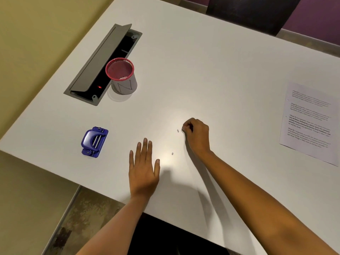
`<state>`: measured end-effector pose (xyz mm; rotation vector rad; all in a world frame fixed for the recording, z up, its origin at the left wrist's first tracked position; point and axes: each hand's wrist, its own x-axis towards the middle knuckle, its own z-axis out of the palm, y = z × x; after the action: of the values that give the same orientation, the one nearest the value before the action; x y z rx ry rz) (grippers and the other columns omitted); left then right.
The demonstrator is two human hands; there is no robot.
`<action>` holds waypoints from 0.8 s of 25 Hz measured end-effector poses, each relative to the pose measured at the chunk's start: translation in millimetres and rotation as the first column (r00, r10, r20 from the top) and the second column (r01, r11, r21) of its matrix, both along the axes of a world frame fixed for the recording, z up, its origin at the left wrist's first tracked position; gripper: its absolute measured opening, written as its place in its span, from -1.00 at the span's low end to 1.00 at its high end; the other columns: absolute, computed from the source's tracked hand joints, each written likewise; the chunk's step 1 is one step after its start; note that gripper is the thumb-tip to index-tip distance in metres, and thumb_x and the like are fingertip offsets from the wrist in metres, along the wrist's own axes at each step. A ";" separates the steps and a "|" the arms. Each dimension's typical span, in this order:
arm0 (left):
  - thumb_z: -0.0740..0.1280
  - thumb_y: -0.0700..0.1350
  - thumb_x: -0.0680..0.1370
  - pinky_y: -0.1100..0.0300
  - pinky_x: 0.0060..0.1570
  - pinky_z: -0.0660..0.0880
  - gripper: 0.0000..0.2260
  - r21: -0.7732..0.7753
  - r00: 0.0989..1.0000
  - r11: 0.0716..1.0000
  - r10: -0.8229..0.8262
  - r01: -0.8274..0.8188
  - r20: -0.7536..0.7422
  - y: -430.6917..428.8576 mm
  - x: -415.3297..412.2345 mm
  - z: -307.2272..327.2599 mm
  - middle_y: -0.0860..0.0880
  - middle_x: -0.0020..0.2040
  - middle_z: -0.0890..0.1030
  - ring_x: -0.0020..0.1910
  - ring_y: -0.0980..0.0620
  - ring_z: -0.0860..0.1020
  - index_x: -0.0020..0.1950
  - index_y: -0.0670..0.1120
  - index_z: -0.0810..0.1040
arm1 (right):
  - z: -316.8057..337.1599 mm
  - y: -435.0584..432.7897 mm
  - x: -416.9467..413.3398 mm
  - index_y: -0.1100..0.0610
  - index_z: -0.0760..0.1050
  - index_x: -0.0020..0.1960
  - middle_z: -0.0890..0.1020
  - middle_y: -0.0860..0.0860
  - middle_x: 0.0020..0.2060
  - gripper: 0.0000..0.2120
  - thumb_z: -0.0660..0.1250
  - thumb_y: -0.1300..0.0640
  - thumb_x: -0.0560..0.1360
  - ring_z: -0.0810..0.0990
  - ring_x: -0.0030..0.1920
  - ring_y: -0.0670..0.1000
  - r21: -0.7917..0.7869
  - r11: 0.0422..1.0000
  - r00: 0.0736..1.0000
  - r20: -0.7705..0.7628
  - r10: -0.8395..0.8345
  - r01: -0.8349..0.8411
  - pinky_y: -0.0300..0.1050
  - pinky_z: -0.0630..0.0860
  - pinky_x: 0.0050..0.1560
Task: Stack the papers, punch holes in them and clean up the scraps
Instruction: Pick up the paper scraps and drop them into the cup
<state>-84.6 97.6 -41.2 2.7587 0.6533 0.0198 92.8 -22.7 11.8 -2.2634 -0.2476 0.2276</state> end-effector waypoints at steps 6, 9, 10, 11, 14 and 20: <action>-0.09 0.09 0.66 -0.10 0.55 0.06 -0.47 0.022 0.999 1.000 -0.015 0.015 0.029 0.7 -1.8 -3.1 -0.05 0.62 0.07 0.60 -0.04 0.04 0.60 -0.08 0.04 | 2.5 12.0 10.9 0.27 0.61 -0.18 0.69 0.08 -0.23 -0.86 0.28 0.38 0.44 0.63 -0.18 0.06 -0.199 0.957 0.978 -0.026 0.208 -0.209 0.02 0.58 -0.11; -0.03 0.07 0.67 -0.12 0.54 0.09 -0.48 0.032 0.999 0.999 -0.025 0.023 0.046 0.9 -1.9 -3.5 -0.07 0.61 0.10 0.60 -0.05 0.06 0.60 -0.11 0.07 | 6.8 19.0 10.4 0.26 0.63 -0.15 0.69 0.10 -0.19 -0.84 0.27 0.34 0.47 0.62 -0.14 0.11 -0.347 0.909 0.971 -0.021 0.238 -0.231 0.01 0.57 -0.11; -0.01 0.06 0.67 -0.12 0.54 0.09 -0.48 0.036 0.998 0.999 -0.026 0.024 0.053 0.7 -2.1 -3.5 -0.07 0.61 0.11 0.60 -0.06 0.06 0.59 -0.11 0.08 | 8.1 21.5 10.5 0.27 0.62 -0.16 0.69 0.12 -0.20 -0.84 0.26 0.34 0.47 0.62 -0.14 0.12 -0.382 0.895 0.970 -0.019 0.242 -0.231 0.02 0.57 -0.11; 0.01 0.06 0.67 -0.13 0.53 0.10 -0.48 0.039 0.998 0.999 -0.026 0.023 0.059 0.6 -2.4 -3.6 -0.08 0.61 0.11 0.59 -0.06 0.07 0.59 -0.12 0.08 | 9.5 23.7 10.9 0.29 0.62 -0.16 0.69 0.15 -0.21 -0.84 0.25 0.33 0.46 0.62 -0.15 0.14 -0.409 0.883 0.970 -0.022 0.242 -0.229 0.03 0.58 -0.12; 0.03 0.06 0.67 -0.13 0.53 0.11 -0.48 0.042 0.997 0.999 -0.027 0.024 0.070 0.4 -3.1 -4.1 -0.08 0.60 0.12 0.59 -0.07 0.08 0.59 -0.12 0.09 | 9.3 27.8 12.5 0.35 0.57 -0.16 0.66 0.19 -0.20 -0.85 0.24 0.32 0.46 0.62 -0.16 0.19 -0.460 0.853 0.968 -0.074 0.240 -0.246 0.01 0.58 -0.17; 0.05 0.06 0.67 -0.13 0.53 0.11 -0.47 0.043 0.997 0.999 -0.027 0.024 0.071 0.0 -2.4 -5.7 -0.07 0.61 0.11 0.60 -0.05 0.06 0.59 -0.11 0.09 | 8.6 27.8 12.6 0.22 0.25 -0.34 0.28 0.12 -0.40 -0.79 0.25 0.36 0.38 0.22 -0.32 0.08 -0.459 0.838 0.955 -0.153 0.253 -0.295 -0.13 0.15 -0.35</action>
<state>-87.0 97.6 -46.8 2.7917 0.6058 0.1276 105.4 5.0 20.4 -2.6947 -0.5217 0.5951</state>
